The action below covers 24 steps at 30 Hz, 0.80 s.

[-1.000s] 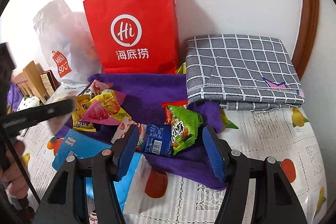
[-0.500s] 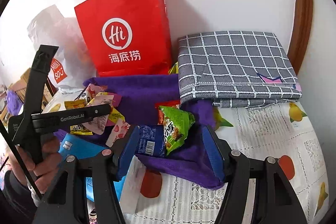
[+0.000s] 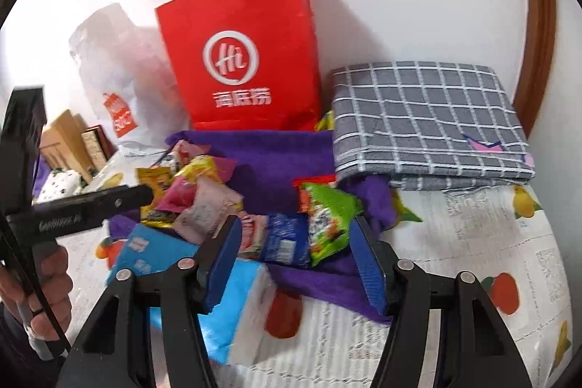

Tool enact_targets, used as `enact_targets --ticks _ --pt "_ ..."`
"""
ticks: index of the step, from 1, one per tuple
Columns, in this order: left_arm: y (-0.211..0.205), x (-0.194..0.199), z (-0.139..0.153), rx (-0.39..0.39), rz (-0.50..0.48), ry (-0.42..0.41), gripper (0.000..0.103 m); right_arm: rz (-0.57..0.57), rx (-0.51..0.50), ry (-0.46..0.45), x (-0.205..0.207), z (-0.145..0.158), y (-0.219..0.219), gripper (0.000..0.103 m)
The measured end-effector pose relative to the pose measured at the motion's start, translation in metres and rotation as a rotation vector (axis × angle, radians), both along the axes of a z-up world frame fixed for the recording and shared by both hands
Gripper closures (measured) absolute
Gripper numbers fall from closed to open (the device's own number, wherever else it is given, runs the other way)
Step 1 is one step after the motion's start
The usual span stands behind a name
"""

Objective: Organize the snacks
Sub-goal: 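Open the left tool to drop the pink sachet onto the purple towel, then grasp the pink bear ice-cream wrapper with the right tool while the left tool reaches the pink peach packet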

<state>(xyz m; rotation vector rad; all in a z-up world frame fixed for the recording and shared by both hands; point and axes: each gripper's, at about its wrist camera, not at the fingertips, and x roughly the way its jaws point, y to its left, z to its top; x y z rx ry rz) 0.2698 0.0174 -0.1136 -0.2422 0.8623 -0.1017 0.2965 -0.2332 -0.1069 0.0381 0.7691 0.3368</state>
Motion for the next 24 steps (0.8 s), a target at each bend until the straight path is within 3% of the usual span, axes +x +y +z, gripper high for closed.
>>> enact_targets --ticks 8,12,15,22,24 --pt "0.036 -0.045 -0.028 -0.054 0.044 0.01 0.044 0.114 0.02 0.122 -0.049 -0.011 0.02 0.05" --pt "0.044 -0.053 -0.042 -0.14 0.046 0.027 0.044 0.161 -0.049 0.179 -0.066 -0.013 0.042 0.05" --pt "0.045 -0.061 -0.042 -0.159 0.025 0.03 0.044 0.152 -0.106 0.225 -0.067 -0.02 0.054 0.05" --pt "0.037 -0.084 -0.038 -0.103 -0.036 0.038 0.044 0.146 -0.231 0.331 -0.068 -0.049 0.077 0.059" --pt "0.038 -0.09 -0.039 -0.092 -0.043 0.044 0.044 0.151 -0.283 0.367 -0.068 -0.061 0.083 0.069"
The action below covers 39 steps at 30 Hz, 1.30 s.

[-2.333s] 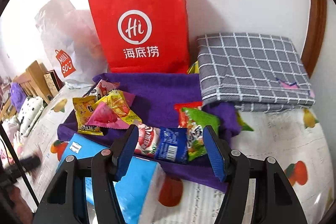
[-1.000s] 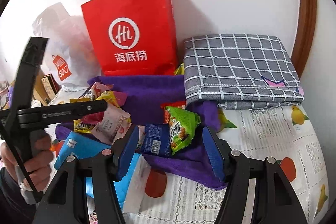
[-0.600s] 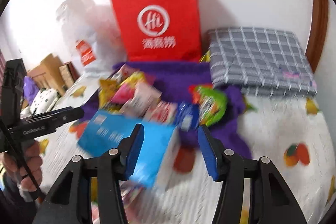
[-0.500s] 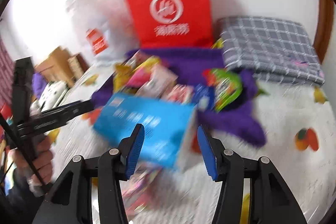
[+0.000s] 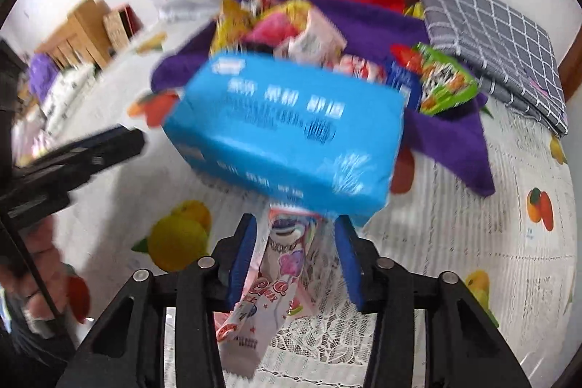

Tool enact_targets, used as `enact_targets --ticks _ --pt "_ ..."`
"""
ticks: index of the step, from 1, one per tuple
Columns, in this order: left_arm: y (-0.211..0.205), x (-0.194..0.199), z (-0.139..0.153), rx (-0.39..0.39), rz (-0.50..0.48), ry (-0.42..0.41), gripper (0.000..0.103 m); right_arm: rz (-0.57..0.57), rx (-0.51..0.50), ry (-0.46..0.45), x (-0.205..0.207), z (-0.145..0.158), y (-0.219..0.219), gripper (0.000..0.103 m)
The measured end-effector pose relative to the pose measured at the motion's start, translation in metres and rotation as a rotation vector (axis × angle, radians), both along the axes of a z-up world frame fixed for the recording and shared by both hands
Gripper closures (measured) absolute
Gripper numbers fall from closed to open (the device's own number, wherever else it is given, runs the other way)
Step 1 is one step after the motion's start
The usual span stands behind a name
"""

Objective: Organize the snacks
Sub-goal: 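Grasp the pink bear ice-cream wrapper with the right tool while the left tool reaches the pink peach packet, then grasp the pink peach packet with the left tool while the right tool holds the bear wrapper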

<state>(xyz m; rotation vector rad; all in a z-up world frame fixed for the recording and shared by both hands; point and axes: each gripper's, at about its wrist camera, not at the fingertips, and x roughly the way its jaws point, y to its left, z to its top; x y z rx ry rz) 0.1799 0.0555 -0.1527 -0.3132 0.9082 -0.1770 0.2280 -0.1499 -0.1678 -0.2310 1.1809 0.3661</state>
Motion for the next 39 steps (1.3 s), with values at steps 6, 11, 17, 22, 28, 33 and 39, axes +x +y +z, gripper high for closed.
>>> enact_targets --ticks 6,11,17,22,28,33,39 --pt "-0.005 -0.016 -0.007 0.038 -0.059 0.038 0.044 -0.011 0.02 -0.064 -0.023 0.003 -0.018 0.081" --pt "-0.015 -0.022 -0.011 0.054 -0.091 0.052 0.044 -0.106 0.058 -0.178 -0.05 0.015 -0.064 0.081" --pt "-0.039 -0.026 -0.011 0.056 -0.138 0.049 0.044 -0.269 0.067 -0.261 -0.065 0.007 -0.126 0.081" --pt "-0.058 -0.025 -0.018 0.063 -0.168 0.075 0.044 -0.316 0.083 -0.264 -0.06 -0.011 -0.144 0.081" --pt "-0.061 -0.035 -0.024 0.09 -0.176 0.052 0.038 -0.309 0.079 -0.27 -0.063 -0.023 -0.146 0.079" --pt "-0.055 -0.037 -0.026 0.06 -0.174 0.036 0.038 -0.32 0.144 -0.246 -0.06 -0.026 -0.154 0.078" --pt "-0.056 -0.033 -0.024 0.004 -0.191 0.04 0.038 -0.323 0.157 -0.241 -0.059 -0.027 -0.154 0.078"
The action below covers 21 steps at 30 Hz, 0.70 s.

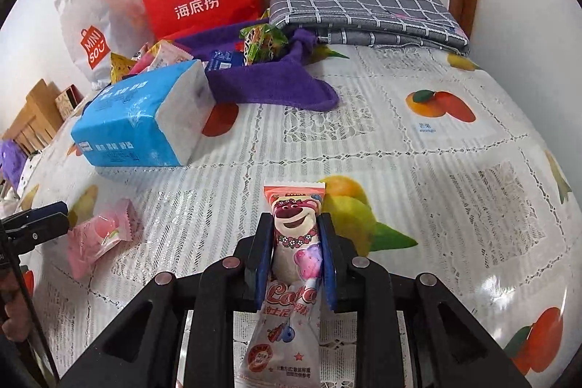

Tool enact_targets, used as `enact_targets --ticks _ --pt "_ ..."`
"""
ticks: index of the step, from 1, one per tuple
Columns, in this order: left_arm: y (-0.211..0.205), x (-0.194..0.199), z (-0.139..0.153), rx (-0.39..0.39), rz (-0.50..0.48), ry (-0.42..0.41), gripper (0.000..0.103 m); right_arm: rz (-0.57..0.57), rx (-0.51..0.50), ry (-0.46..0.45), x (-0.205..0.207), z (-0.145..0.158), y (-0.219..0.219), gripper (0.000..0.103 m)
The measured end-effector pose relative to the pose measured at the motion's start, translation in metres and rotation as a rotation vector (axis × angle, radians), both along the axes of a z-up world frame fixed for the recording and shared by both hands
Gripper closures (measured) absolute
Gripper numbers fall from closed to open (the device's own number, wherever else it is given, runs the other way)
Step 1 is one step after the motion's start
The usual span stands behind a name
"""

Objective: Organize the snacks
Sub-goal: 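Grasp the pink peach packet with the left tool while the right tool holds the bear wrapper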

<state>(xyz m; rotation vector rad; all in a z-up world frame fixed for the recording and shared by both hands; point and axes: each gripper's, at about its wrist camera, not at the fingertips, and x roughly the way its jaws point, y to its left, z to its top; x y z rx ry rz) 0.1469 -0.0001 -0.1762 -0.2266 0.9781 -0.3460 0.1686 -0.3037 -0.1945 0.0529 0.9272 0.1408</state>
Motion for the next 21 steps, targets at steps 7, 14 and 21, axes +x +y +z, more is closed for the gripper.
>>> enact_targets --ticks 7,14,21 --pt "-0.04 0.018 0.004 0.035 -0.143 0.016 0.038 0.016 -0.023 0.001 -0.001 0.0 0.003 0.073" --pt "-0.081 0.014 -0.002 0.213 -0.251 -0.032 0.038 0.015 0.005 0.005 0.001 0.0 0.001 0.073" --pt "-0.078 0.007 -0.004 0.304 -0.225 -0.092 0.062 0.015 0.032 0.002 0.001 -0.001 -0.003 0.073"
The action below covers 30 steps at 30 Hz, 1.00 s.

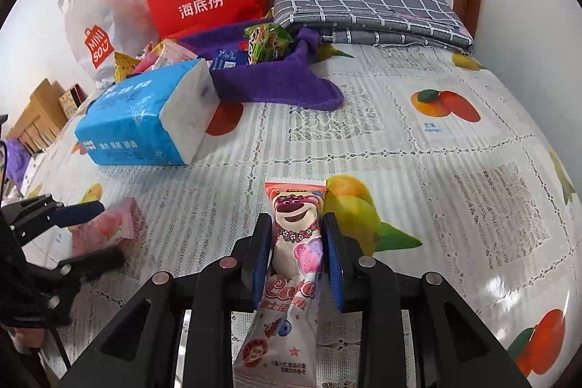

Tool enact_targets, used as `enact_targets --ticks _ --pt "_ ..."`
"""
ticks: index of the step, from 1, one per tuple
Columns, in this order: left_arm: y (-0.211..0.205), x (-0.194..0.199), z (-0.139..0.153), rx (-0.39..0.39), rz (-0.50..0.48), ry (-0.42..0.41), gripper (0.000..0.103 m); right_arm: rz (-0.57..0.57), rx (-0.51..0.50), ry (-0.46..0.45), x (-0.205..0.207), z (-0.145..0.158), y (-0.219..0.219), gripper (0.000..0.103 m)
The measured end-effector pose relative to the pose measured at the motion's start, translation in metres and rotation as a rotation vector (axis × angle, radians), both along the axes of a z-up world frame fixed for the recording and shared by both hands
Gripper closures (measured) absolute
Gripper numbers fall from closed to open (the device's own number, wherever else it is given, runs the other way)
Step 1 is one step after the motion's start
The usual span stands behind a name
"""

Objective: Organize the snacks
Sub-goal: 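Grasp the pink peach packet with the left tool while the right tool holds the bear wrapper, then carry the peach packet and bear wrapper over the purple towel with both tools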

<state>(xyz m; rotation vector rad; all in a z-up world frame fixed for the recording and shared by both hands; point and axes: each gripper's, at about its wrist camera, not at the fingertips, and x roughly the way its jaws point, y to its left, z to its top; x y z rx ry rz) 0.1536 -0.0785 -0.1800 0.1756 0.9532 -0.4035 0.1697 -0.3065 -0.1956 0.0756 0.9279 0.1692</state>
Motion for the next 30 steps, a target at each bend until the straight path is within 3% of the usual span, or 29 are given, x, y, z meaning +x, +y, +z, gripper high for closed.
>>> enact_targets --ticks 5,10,15,26,30 --pt "0.035 0.002 0.0 0.034 0.108 -0.008 0.062 -0.001 0.005 0.0 0.0 0.0 0.0 0.073" --pt "0.096 -0.009 0.002 0.11 0.292 -0.037 0.059 0.0 -0.001 -0.002 0.001 0.001 -0.001 0.073" --pt "0.139 -0.017 -0.001 0.1 0.401 -0.062 0.057 0.001 -0.021 -0.003 0.001 -0.001 0.001 0.073" --pt "0.146 -0.014 -0.005 0.024 0.424 -0.034 0.057 0.002 -0.058 -0.003 0.0 -0.001 0.006 0.073" --pt "0.143 -0.014 -0.004 0.038 0.424 -0.037 0.057 0.026 -0.022 -0.002 0.0 -0.001 0.006 0.061"
